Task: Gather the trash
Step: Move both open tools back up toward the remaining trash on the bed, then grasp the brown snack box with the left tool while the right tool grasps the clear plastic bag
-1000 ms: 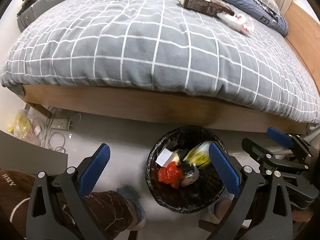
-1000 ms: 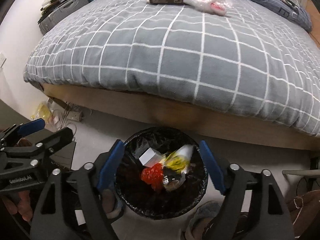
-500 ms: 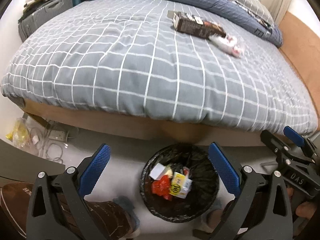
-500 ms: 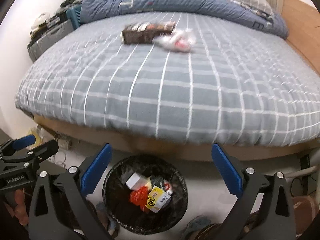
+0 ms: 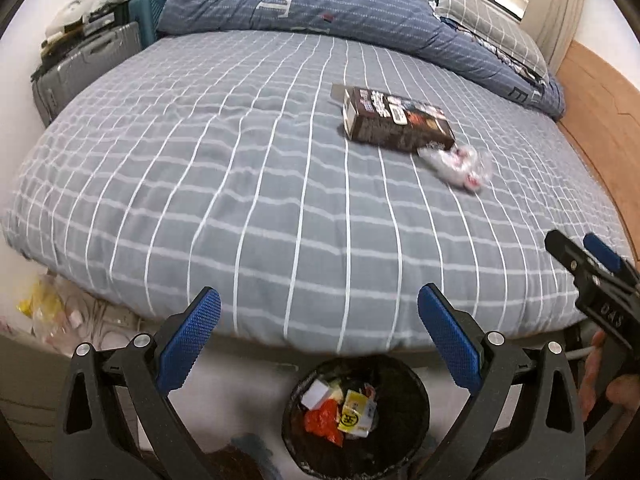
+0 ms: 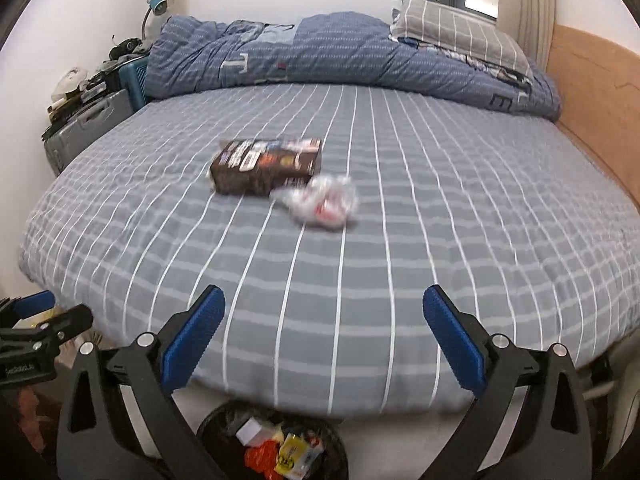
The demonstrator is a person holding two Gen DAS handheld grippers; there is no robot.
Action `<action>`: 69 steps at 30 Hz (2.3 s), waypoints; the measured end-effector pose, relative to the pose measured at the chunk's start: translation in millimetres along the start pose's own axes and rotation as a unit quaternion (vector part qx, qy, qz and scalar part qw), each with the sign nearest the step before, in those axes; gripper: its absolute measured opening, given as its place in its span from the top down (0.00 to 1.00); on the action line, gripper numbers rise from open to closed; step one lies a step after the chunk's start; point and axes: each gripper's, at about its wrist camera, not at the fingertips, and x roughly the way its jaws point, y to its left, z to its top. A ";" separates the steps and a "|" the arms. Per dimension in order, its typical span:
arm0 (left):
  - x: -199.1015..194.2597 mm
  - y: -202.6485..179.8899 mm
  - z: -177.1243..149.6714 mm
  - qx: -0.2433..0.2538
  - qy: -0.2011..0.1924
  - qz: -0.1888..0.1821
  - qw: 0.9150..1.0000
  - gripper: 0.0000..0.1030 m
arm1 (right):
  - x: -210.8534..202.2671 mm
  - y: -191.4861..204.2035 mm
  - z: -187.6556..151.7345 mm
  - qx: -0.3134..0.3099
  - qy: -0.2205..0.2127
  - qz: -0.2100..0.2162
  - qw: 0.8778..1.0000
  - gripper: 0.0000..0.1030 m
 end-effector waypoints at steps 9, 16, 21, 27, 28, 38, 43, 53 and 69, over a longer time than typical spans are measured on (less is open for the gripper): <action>41.0 -7.2 64.5 0.002 -0.004 0.007 1.000 0.06 | 77.9 -4.0 45.0 0.005 0.019 0.009 1.000 0.07; 74.3 -15.5 117.1 0.014 -0.007 0.011 1.000 0.06 | 135.7 -5.1 61.9 0.038 0.046 0.018 0.998 0.07; 93.0 -16.0 134.7 0.010 -0.009 0.011 1.000 0.06 | 167.3 -9.9 57.7 0.061 0.067 0.022 0.996 0.14; 107.4 -25.8 138.3 0.024 -0.007 0.001 1.000 0.06 | 182.1 -17.4 58.1 0.092 0.088 0.060 0.990 0.42; 109.9 -27.7 138.4 0.028 -0.005 0.000 1.000 0.06 | 182.7 -17.2 57.9 0.091 0.088 0.059 0.990 0.43; 129.7 -32.9 141.0 0.046 0.007 -0.015 0.999 0.06 | 169.3 -29.1 64.9 0.081 0.080 0.047 0.992 0.51; 135.8 -38.9 152.1 0.075 0.003 -0.012 0.997 0.06 | 152.8 -59.0 73.2 0.099 0.065 0.035 0.992 0.50; 160.0 -91.9 200.9 0.282 0.003 -0.028 0.959 0.08 | 122.4 -114.2 88.1 0.122 0.047 0.035 0.991 0.50; 205.0 -133.2 237.4 0.498 0.095 -0.143 0.850 0.06 | 131.2 -116.5 89.3 0.111 0.061 0.050 0.991 0.50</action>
